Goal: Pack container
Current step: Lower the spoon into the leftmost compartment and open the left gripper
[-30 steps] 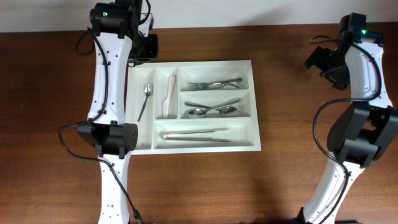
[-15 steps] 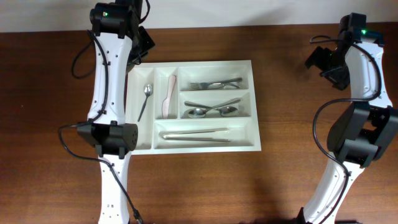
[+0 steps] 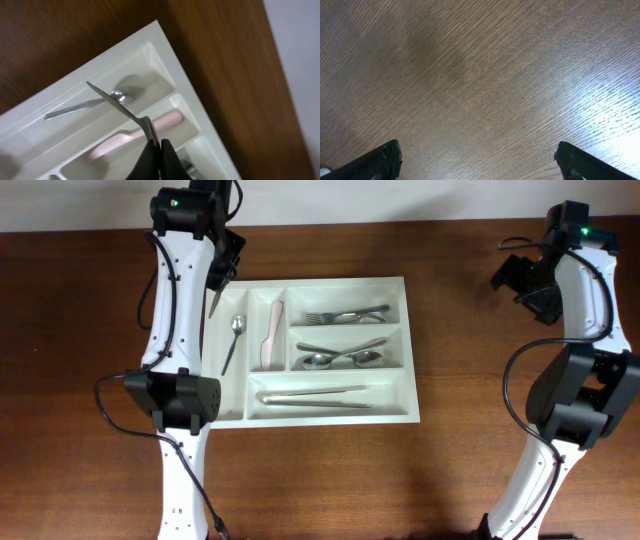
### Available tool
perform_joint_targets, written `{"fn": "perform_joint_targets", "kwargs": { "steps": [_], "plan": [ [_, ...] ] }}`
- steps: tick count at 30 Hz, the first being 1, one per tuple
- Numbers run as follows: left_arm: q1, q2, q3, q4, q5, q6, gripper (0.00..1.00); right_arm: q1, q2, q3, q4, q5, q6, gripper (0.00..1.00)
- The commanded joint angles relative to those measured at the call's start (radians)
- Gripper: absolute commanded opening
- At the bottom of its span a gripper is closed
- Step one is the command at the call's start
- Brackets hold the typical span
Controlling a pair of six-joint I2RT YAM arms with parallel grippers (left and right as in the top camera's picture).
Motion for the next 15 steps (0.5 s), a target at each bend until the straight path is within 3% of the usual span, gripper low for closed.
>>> {"fn": "perform_joint_targets", "kwargs": {
  "steps": [1,15],
  "plan": [
    [0.007,-0.017,-0.006,0.008,-0.018,-0.098,0.02,-0.004,-0.011,0.019,0.003,-0.005,-0.006,0.99],
    [0.006,0.002,-0.166,-0.030,0.025,-0.113,0.02,-0.003,-0.011,0.019,0.003,-0.005,-0.006,0.99]
  ]
}}
